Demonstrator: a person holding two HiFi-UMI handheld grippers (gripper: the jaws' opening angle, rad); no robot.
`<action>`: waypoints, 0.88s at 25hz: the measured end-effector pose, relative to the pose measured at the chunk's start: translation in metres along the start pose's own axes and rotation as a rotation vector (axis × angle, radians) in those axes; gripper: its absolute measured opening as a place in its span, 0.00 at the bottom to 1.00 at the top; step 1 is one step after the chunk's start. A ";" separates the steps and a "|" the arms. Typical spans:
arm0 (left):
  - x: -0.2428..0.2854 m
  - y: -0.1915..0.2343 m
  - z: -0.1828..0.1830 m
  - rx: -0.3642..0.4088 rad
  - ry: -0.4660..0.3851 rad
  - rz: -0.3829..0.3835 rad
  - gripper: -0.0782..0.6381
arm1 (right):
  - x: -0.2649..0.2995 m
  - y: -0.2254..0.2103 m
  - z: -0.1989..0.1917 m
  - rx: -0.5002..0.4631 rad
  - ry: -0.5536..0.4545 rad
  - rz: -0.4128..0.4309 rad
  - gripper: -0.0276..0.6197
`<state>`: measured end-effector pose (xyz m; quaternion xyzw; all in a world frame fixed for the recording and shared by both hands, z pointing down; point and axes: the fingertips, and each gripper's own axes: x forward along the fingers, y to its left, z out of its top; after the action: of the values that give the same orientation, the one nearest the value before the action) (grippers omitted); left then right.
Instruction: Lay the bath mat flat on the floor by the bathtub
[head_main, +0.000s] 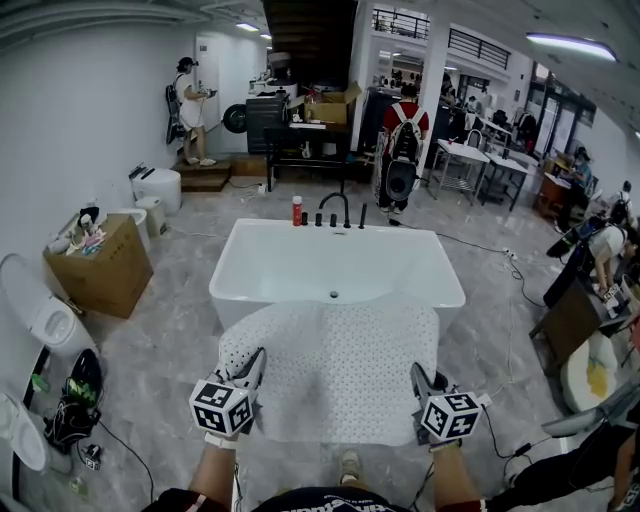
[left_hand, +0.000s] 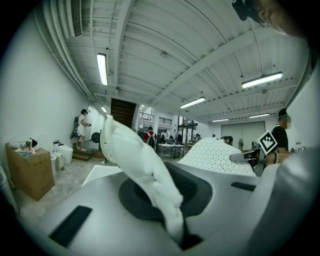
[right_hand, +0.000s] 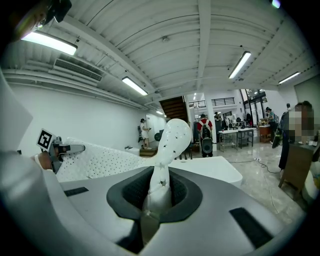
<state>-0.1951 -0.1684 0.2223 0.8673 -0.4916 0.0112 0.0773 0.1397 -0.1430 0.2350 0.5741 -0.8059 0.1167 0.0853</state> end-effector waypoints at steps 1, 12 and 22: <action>0.005 0.003 0.000 -0.002 -0.001 0.003 0.14 | 0.005 -0.003 0.002 0.002 -0.006 0.000 0.11; 0.094 -0.009 0.011 0.021 0.014 0.033 0.14 | 0.058 -0.076 0.030 -0.007 -0.006 0.029 0.11; 0.168 -0.013 -0.002 0.049 0.065 0.057 0.14 | 0.104 -0.123 0.021 0.003 0.024 0.050 0.11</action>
<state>-0.0969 -0.3045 0.2390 0.8537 -0.5130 0.0535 0.0715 0.2218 -0.2818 0.2544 0.5525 -0.8187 0.1269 0.0911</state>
